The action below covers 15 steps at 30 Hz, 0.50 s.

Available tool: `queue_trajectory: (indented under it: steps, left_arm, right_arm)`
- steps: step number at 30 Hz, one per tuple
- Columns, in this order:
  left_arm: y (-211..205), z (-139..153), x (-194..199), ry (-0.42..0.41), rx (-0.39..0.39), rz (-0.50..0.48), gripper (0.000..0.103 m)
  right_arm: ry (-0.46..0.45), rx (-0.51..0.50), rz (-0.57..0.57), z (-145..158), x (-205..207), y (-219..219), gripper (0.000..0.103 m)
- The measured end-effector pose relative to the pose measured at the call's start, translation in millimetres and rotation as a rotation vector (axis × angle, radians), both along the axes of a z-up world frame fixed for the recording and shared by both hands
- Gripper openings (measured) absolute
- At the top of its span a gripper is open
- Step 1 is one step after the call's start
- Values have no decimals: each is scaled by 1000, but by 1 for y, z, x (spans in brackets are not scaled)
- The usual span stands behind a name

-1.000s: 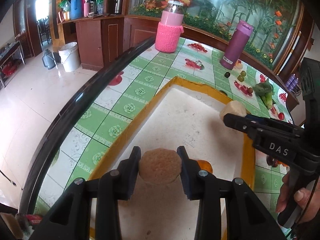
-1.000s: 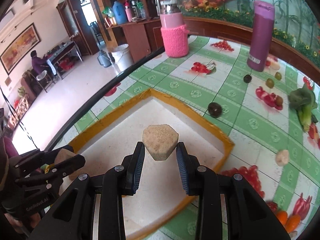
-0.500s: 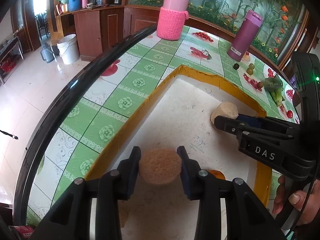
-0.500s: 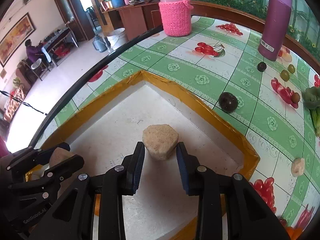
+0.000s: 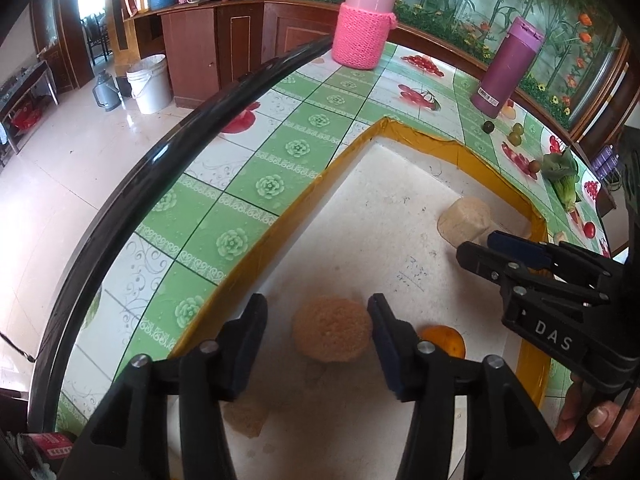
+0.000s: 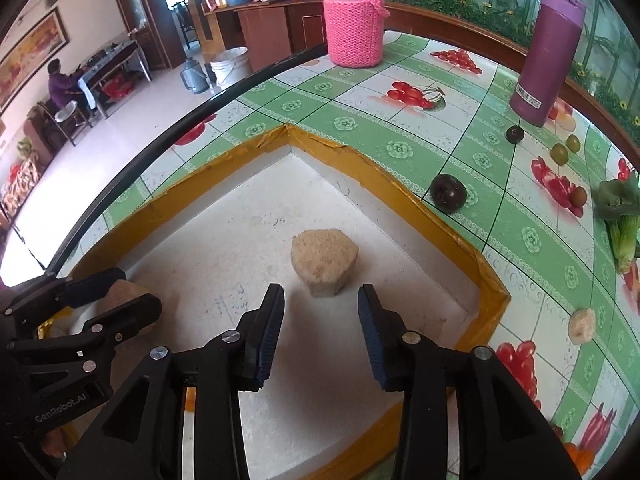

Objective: Organize fruits
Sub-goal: 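Carry both held cakes over the white tray and open both tools, then withdraw both tools from the tray back toward the table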

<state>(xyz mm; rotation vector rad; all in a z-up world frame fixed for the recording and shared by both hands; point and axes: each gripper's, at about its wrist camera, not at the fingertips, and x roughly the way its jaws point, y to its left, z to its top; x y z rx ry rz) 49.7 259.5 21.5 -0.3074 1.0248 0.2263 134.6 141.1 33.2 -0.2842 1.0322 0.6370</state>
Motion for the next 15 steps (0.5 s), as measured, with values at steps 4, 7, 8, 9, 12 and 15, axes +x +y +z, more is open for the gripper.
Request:
queue_trajectory:
  steps: [4,7,8,9,12,15]
  left_arm:
    - [-2,6,-12,-8,28,4,62]
    - [-2,12,-26,-25,46,15,64]
    - [-2,15,-31,-34,53,20,65]
    - [-1,17,-36,-42,58,24,66]
    - [-4,25,-52,-67,74,36,71]
    - [-9,33,-68,-94,84,45,76]
  right_arm:
    - [-3,21,-16,9,-12,-10,38]
    - [-17,28,-30,16,-23,-18,40]
    - [-24,33,-35,20,-27,-22,40]
    - [-30,37,-40,22,-31,-25,41]
    - [-48,61,-55,33,-45,-37,44]
    - [-64,82,-65,43,-62,-51,47]
